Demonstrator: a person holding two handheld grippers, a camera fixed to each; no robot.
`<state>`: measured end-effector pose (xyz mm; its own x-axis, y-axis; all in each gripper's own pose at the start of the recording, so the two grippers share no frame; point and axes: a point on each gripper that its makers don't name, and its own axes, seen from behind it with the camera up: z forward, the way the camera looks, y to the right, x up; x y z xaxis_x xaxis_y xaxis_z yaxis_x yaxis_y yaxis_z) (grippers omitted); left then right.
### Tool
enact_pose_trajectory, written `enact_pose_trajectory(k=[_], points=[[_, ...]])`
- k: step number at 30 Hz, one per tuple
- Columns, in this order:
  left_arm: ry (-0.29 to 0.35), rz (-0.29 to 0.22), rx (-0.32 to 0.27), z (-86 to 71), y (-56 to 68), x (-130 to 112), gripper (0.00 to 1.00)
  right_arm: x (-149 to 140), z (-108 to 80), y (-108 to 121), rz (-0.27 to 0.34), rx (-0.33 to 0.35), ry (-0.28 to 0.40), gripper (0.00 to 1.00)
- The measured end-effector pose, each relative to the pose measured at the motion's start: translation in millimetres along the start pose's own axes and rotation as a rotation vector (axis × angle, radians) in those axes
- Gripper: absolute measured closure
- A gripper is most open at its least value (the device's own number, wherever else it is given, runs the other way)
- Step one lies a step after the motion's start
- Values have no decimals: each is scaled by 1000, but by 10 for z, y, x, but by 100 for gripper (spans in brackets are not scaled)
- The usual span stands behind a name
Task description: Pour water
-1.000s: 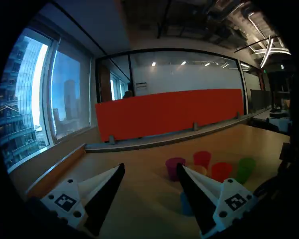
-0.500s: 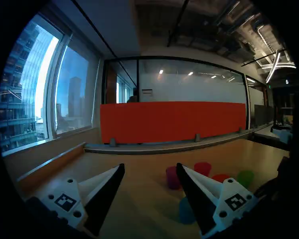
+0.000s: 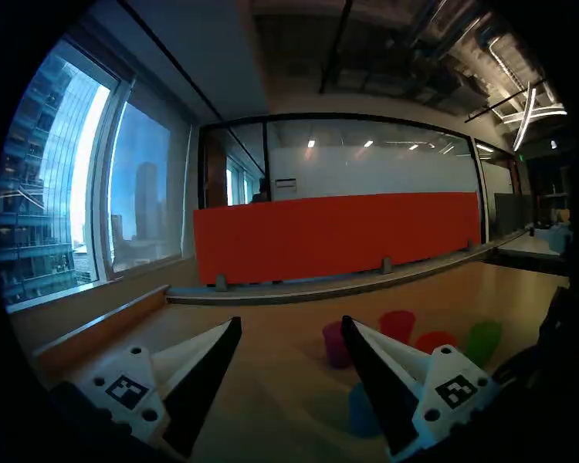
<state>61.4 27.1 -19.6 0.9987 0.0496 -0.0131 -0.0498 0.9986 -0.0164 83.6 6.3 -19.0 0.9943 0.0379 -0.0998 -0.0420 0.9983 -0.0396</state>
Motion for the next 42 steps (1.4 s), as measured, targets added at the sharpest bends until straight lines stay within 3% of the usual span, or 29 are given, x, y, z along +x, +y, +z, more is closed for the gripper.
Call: enact_pose_trajectory(k=[6, 12, 31, 42], points=[[17, -2, 29, -3, -1, -70, 4, -41, 6, 46, -1, -30, -7, 0], [17, -23, 20, 15, 16, -237, 4, -89, -22, 40, 9, -43, -14, 0], [30, -38, 39, 74, -201, -463, 4, -43, -77, -4, -21, -44, -11, 0], [14, -82, 33, 113, -216, -602, 4, 13, -106, -21, -23, -45, -6, 0]])
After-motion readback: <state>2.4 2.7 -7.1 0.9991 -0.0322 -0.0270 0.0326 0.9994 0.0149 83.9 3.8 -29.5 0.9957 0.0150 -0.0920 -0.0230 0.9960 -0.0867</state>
